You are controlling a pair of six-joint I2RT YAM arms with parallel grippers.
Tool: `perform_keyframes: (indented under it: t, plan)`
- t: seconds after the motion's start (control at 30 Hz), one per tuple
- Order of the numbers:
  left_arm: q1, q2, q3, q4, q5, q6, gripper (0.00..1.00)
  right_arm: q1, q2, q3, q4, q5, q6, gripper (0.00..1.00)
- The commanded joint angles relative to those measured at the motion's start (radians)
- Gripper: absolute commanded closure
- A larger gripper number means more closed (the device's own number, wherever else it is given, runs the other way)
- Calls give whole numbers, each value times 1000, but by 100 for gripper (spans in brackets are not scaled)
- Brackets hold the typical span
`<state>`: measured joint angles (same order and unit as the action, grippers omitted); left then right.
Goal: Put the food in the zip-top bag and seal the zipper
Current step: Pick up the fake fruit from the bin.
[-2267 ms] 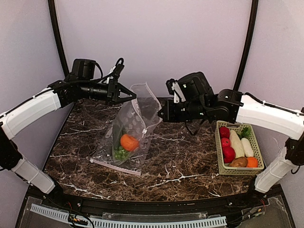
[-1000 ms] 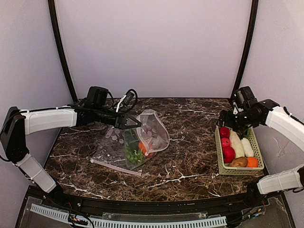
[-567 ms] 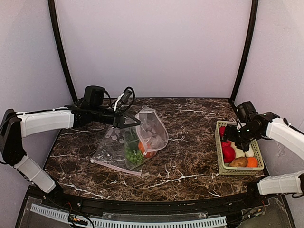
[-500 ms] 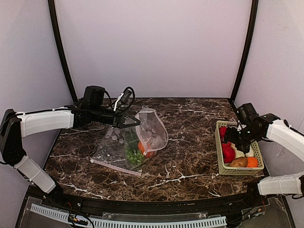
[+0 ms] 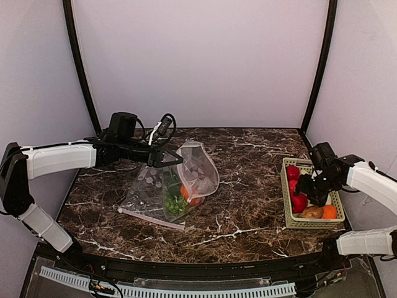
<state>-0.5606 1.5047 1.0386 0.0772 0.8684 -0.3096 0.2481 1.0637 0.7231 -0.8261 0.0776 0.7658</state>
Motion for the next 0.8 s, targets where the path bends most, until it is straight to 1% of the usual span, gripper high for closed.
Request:
perform_keyframes:
  t: [0.0, 0.13, 0.3, 0.37, 0.5, 0.77]
  plan:
    - [4, -41, -7, -17, -6, 18, 99, -6, -7, -35, 31, -12, 20, 26]
    - [4, -39, -8, -16, -3, 17, 99, -6, -1, -58, 56, -22, 32, 23]
    - [4, -38, -8, -16, -3, 17, 99, -8, 10, -69, 80, -28, 39, 24]
    - [4, -36, -9, -16, -2, 15, 99, -8, 10, -74, 84, -27, 41, 27]
    - [4, -36, -8, -16, -2, 15, 99, -7, -4, -80, 85, -27, 44, 36]
    - [4, -24, -4, -16, 19, 10, 99, -8, -84, -69, 63, -11, 53, 40]
